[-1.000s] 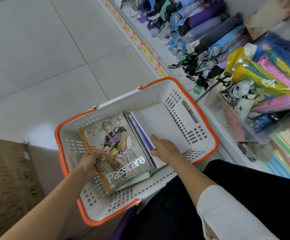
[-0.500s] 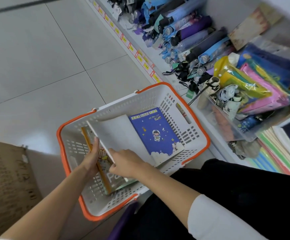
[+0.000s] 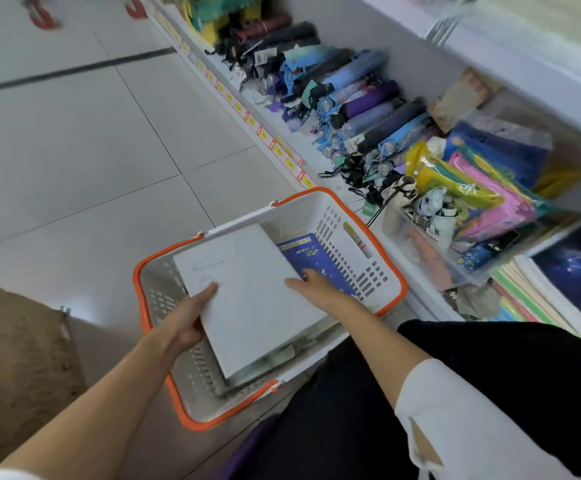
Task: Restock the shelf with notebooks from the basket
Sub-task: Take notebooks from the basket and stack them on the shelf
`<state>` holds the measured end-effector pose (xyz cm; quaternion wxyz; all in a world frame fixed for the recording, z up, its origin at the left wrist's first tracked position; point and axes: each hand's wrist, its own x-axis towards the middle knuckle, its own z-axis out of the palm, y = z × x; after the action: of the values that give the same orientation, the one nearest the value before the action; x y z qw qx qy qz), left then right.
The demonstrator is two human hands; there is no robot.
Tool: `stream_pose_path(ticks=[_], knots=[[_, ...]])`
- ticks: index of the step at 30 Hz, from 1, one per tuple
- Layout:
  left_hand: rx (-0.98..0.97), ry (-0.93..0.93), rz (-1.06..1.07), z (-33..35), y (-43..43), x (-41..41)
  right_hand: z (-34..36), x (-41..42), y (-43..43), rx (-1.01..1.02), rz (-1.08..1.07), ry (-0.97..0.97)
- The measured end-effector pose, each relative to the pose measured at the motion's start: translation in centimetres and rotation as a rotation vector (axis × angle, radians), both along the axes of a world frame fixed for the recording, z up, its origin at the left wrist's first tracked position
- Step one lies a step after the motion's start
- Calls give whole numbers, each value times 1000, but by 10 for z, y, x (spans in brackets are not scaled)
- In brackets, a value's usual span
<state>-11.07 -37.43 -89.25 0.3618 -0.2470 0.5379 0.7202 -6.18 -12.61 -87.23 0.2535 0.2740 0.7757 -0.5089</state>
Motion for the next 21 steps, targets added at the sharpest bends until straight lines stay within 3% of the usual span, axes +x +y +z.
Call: stream_pose_path(ticks=[4, 10, 16, 21], knots=[[6, 91, -53, 41, 30, -10, 26, 16, 21, -334, -218, 3], [-10, 256, -89, 95, 82, -19, 80, 45, 41, -398, -282, 184], [-41, 394, -160, 149, 147, -11, 151, 87, 83, -108, -335, 399], [117, 497, -328, 209, 217, 12, 229, 133, 134, 92, -465, 668]])
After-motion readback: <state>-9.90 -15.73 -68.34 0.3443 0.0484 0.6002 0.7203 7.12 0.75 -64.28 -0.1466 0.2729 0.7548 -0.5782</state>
